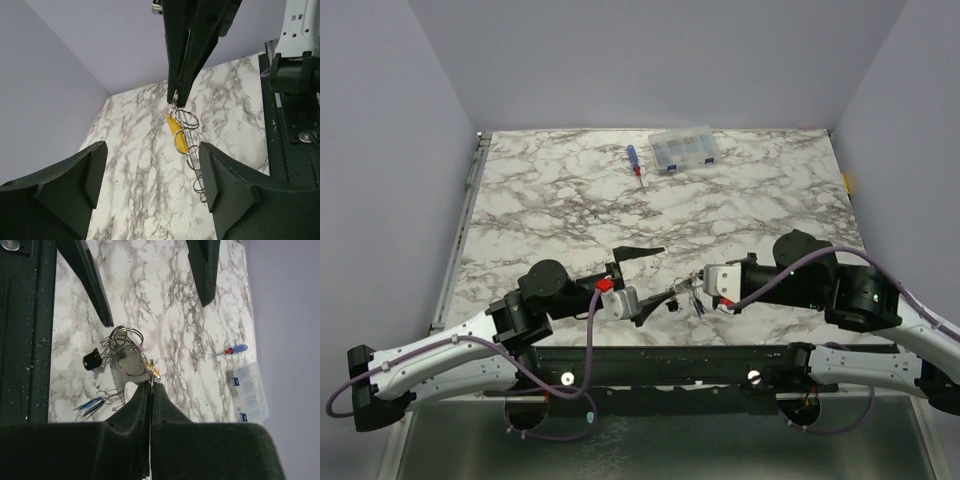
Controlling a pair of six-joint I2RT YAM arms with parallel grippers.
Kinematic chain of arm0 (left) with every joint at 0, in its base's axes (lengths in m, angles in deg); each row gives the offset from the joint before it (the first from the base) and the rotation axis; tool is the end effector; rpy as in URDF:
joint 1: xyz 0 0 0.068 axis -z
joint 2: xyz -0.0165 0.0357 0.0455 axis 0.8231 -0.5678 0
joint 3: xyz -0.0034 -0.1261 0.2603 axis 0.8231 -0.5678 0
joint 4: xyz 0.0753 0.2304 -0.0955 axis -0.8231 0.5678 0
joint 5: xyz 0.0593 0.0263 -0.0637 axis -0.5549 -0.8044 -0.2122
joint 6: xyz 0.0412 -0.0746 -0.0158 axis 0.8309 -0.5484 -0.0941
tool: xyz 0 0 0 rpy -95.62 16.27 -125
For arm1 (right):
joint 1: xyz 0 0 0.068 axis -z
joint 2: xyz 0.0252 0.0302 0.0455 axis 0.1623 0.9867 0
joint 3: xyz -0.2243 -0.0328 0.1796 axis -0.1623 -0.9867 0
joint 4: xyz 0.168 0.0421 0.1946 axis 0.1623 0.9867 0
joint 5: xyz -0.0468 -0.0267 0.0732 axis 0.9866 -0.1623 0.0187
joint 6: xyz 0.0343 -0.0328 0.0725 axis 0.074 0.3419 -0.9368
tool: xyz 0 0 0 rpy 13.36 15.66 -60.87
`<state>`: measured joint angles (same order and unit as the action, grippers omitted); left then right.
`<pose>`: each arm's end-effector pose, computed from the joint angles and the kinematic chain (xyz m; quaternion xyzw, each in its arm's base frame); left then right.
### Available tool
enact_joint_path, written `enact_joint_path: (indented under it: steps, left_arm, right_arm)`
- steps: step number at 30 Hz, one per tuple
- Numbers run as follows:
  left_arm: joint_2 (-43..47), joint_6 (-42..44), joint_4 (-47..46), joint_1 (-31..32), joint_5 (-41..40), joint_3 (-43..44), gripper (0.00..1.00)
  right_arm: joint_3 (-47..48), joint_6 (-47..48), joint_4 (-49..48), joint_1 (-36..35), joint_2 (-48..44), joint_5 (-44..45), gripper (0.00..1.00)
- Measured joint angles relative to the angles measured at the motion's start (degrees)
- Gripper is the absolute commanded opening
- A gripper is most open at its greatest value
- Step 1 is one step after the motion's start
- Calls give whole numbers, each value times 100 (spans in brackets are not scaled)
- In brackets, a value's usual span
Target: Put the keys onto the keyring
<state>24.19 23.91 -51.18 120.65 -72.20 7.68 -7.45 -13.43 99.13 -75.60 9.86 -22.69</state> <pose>0.0744 -0.2002 0.3630 0.5409 0.4028 -0.3033 0.6732 0.0712 0.1692 0.4014 -0.6828 0.4978 0.1369 0.5169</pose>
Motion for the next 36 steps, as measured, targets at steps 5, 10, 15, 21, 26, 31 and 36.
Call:
enact_joint_path:
  steps: [5,10,15,21,26,31,36]
  left_arm:
    - [291,-17,358,0,79,356,59]
    - [197,4,527,0,133,800,56]
    - [-48,212,780,0,424,1069,55]
    - [-466,385,1084,0,1062,1228,54]
    - [-691,426,1176,0,1384,1255,52]
    - [-844,468,1237,0,1576,1255,46]
    - [-859,538,1237,0,1679,1255,43]
  right_arm:
    - [-142,199,-66,0,-208,-155,0]
    - [-498,498,-337,0,-579,-573,0]
    - [-992,903,-651,0,-1082,-942,0]
    - [-1156,1189,-848,0,-1333,-1169,0]
    - [-1209,1252,-1102,0,-1458,-1373,0]
    - [-1226,1261,-1198,0,-1484,-1576,0]
    - [-1226,1270,-1239,0,-1453,-1779,0]
